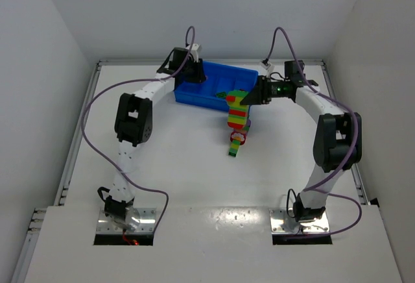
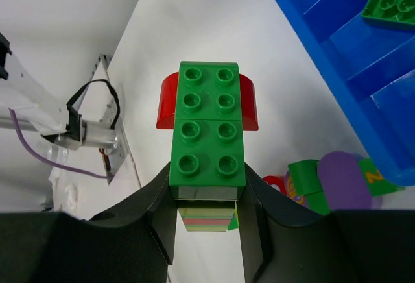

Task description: Sort the legos into containers by color

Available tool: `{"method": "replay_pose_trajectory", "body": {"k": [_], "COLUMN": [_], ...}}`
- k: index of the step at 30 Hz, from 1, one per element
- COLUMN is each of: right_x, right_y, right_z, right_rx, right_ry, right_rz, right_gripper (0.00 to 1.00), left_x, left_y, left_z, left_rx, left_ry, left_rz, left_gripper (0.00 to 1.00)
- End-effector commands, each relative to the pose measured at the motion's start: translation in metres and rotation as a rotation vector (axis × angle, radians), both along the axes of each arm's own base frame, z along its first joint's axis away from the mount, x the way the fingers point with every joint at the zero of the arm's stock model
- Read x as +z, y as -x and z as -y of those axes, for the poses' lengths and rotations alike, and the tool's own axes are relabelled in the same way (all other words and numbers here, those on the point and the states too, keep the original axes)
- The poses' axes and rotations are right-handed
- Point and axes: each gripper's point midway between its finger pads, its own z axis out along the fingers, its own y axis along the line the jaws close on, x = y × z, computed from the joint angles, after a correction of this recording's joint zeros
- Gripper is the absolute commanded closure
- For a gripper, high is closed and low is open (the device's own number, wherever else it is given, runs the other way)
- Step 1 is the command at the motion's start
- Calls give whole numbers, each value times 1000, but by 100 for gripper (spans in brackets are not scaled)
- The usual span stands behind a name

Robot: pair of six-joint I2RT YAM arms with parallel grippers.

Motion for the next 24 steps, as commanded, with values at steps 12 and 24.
{"method": "replay_pose_trajectory", "body": {"k": [12,24], "right_x": [27,30], "right_y": [-11,-1], "right_z": [-2,-8], "right_rx": [-14,44], "right_ry": [-27,-6], "right_rz": [64,122], "right_gripper": [98,98], "left_x": [3,131], "left_y": [-38,57], "left_z": [17,86], "left_rx": [5,-639], "left_ry": [32,397], "left_rz": [108,248], "left_gripper": [35,30]}}
